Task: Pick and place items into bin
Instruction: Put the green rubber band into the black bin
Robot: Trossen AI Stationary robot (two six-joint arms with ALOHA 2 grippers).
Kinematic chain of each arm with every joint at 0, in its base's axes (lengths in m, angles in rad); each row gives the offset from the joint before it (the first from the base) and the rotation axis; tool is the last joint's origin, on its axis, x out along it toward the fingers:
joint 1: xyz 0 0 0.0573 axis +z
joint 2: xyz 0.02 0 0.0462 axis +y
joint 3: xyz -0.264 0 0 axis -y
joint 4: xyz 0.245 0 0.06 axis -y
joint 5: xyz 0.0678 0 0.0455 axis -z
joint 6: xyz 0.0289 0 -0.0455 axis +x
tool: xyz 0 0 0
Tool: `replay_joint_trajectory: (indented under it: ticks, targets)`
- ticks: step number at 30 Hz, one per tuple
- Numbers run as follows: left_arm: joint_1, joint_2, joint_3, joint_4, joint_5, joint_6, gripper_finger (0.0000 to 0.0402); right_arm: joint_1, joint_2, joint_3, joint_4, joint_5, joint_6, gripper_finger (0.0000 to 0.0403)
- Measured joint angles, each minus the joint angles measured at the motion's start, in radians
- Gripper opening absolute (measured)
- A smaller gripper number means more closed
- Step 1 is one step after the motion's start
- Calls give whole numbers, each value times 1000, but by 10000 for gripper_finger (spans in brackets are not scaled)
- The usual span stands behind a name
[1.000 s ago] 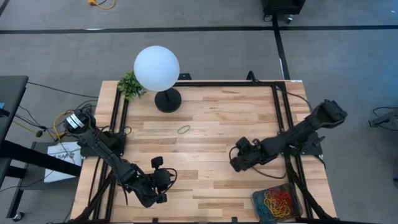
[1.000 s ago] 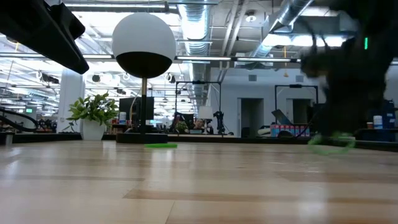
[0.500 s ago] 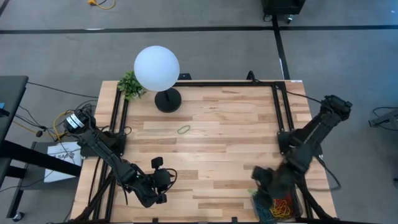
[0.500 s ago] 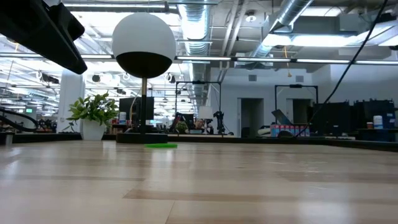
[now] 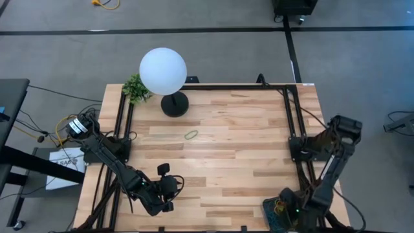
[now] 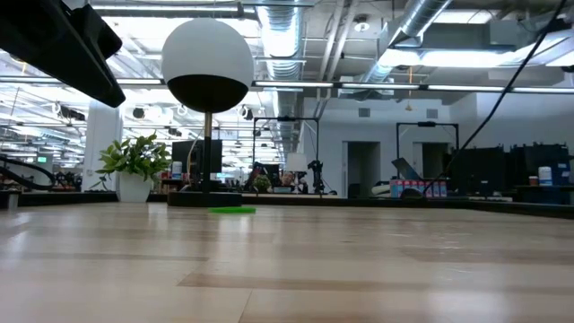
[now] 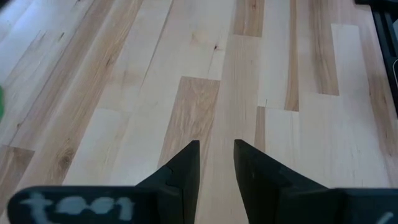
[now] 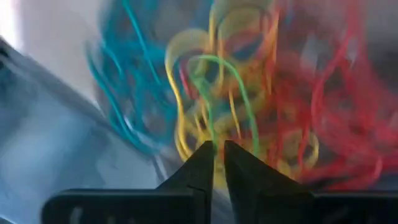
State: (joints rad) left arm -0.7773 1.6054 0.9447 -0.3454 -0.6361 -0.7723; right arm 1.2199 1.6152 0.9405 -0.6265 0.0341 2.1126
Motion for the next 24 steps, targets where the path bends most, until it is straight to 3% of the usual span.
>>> replay_joint_trajectory:
  ticks: [5, 9, 19, 24]
  targets:
    - [0, 0, 0, 4, -1, 0, 89, -35, 43, 1, 68, -159, -37, 60]
    - [0, 0, 0, 4, -1, 0, 89, -77, 32, 1, 68, -207, -103, 74]
    - [0, 0, 0, 3, -13, 2, 89, -156, -126, 1, 51, -184, -131, 77]
    - [0, 0, 0, 3, -64, 6, 89, -208, -229, 1, 51, -40, -188, 77]
